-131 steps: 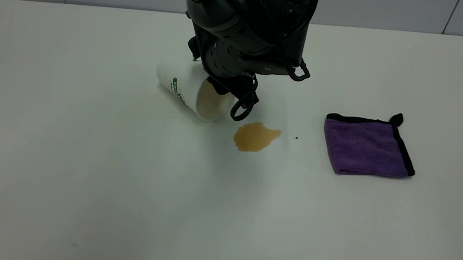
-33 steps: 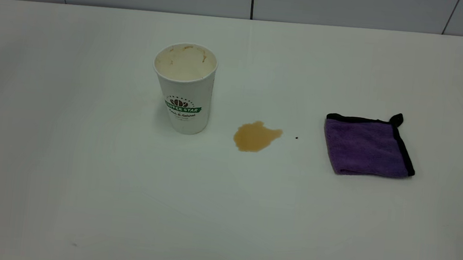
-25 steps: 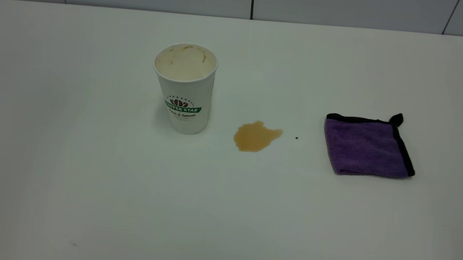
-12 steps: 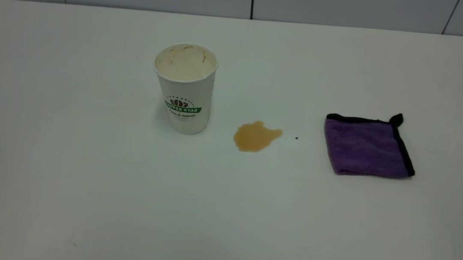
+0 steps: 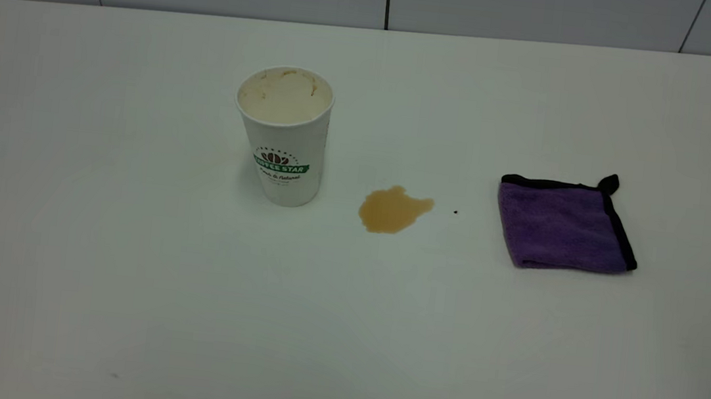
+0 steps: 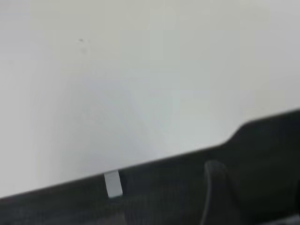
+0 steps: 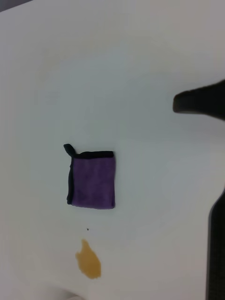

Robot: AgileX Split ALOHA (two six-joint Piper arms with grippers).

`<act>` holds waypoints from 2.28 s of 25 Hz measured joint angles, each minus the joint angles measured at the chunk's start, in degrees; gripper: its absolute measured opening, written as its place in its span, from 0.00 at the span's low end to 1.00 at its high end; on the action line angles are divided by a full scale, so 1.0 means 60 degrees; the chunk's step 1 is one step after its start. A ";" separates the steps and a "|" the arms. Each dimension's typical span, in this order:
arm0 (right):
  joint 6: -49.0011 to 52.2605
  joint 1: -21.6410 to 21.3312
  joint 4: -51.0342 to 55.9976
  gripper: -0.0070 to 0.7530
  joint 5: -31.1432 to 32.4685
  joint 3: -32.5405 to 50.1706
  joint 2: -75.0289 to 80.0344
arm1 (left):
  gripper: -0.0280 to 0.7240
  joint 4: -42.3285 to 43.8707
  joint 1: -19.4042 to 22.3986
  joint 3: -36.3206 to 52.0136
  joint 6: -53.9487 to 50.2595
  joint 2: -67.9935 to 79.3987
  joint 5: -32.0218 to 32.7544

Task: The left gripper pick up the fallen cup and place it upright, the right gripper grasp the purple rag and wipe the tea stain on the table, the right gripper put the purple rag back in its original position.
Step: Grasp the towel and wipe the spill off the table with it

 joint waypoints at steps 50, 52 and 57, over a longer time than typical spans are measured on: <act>-0.4415 0.0000 0.2660 0.85 -0.5599 -0.2226 1.2143 | 0.61 0.0000 0.1117 0.0000 0.0000 -0.1445 0.0166; -0.4663 0.0000 0.2826 0.85 -0.5649 -0.2558 1.3240 | 0.61 0.0000 0.1117 0.0000 0.0000 -0.1445 0.0166; -0.5201 0.0321 0.3293 0.83 -0.6034 -0.3602 1.5750 | 0.61 0.0000 0.1117 0.0000 0.0000 -0.1445 0.0166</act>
